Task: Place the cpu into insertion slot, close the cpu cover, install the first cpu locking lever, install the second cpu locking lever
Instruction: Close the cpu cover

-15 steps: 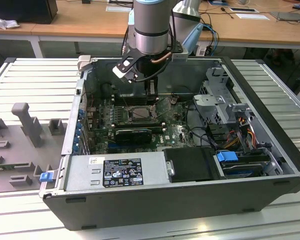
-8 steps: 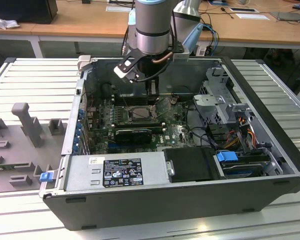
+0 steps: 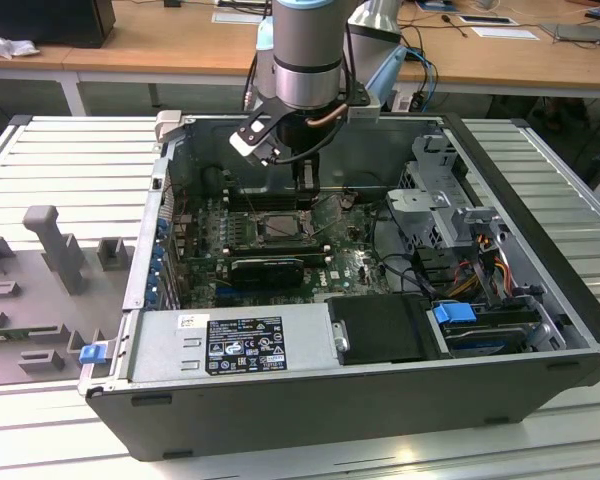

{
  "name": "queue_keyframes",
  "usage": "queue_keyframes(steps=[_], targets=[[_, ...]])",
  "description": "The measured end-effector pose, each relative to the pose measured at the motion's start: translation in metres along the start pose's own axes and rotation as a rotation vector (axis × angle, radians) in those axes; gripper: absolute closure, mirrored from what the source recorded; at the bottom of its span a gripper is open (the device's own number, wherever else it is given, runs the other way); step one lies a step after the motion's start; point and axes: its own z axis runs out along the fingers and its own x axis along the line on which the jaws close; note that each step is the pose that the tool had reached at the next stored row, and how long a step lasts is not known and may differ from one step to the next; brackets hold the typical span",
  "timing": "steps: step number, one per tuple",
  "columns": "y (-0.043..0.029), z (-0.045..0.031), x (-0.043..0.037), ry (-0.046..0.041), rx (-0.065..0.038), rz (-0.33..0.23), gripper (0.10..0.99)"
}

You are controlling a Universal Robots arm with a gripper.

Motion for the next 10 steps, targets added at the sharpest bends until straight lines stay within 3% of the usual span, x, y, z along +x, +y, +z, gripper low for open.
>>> queue_keyframes(steps=[10], targets=[[0.0012, -0.0037, 0.0001, 0.0000, 0.000, 0.000, 0.980]])
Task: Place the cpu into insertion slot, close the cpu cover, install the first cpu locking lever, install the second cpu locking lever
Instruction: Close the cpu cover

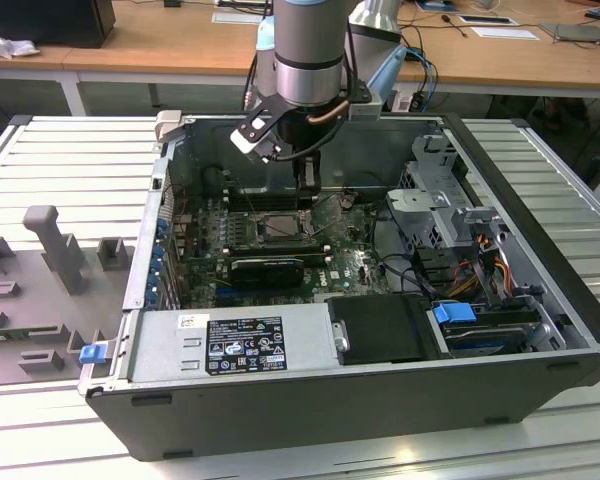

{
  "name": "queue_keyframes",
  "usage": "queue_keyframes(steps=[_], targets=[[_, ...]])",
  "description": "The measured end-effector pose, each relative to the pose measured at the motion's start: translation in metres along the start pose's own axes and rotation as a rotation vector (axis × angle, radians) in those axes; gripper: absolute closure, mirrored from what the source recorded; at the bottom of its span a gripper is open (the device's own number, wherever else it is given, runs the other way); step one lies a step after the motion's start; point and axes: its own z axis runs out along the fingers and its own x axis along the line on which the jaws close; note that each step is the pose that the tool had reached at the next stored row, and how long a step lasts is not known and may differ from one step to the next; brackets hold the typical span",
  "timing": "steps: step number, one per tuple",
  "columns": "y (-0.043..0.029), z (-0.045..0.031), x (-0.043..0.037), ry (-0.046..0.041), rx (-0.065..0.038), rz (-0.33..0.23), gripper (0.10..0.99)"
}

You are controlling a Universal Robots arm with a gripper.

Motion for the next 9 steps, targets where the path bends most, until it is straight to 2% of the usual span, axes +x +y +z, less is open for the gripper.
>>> queue_keyframes(steps=[9], targets=[[0.0003, -0.0050, 0.0001, -0.0001, 0.000, 0.000, 0.980]])
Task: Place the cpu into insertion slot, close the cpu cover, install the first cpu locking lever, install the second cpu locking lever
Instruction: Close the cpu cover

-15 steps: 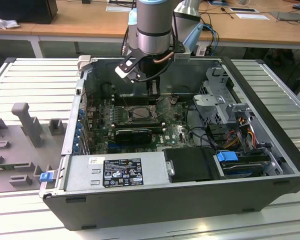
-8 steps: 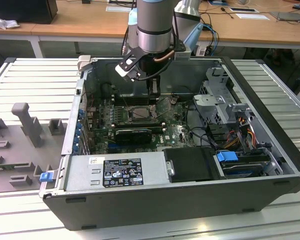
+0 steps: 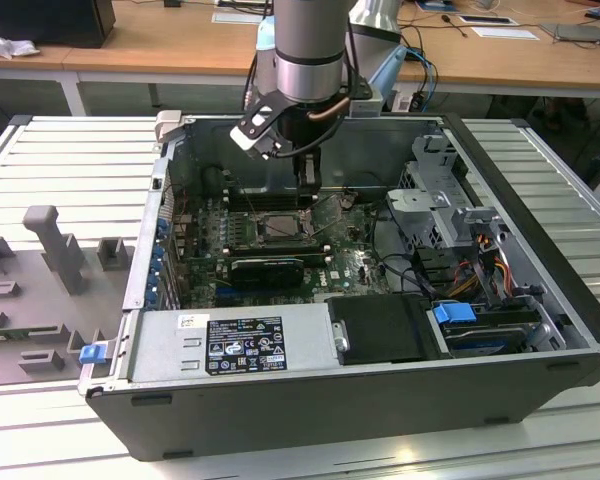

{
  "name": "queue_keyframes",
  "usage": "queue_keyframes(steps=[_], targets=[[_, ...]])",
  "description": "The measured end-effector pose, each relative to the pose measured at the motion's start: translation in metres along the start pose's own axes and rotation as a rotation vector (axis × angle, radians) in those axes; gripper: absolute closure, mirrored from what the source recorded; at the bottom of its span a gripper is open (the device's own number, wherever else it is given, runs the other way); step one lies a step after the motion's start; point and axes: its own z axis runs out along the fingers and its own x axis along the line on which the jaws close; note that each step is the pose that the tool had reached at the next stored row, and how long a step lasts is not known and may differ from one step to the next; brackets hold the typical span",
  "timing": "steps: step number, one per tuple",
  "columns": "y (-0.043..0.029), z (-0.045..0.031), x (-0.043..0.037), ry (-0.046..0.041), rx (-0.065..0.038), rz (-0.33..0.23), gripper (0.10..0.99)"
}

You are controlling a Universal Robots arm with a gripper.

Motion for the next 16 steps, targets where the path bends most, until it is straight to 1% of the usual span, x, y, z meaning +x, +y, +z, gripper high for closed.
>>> queue_keyframes(steps=[11, 16], targets=[[0.0003, -0.0040, 0.0001, 0.0000, 0.000, 0.000, 0.980], [0.0006, -0.0077, 0.0002, 0.0000, 0.000, 0.000, 0.980]])
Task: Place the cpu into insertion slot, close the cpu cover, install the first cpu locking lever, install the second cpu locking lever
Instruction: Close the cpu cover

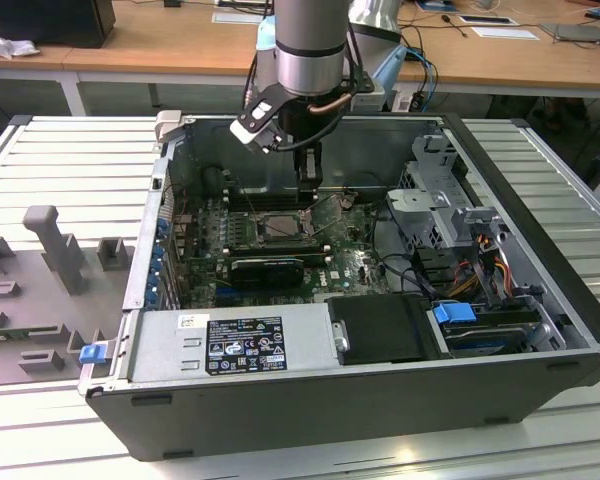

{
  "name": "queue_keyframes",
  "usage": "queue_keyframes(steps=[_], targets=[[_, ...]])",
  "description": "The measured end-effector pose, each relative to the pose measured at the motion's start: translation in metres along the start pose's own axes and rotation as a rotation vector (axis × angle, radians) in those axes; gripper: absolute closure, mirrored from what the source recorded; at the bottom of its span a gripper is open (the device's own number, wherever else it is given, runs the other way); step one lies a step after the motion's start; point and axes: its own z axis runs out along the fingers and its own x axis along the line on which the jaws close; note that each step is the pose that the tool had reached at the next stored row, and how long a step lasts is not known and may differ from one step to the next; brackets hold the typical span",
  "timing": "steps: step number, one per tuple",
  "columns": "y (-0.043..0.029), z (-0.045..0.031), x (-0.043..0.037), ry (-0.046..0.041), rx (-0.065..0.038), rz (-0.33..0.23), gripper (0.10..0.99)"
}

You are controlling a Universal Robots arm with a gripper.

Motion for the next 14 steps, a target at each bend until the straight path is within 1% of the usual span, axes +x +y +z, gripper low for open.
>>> queue_keyframes(steps=[14], targets=[[0.0057, 0.0001, 0.0002, 0.0003, 0.000, 0.000, 0.980]])
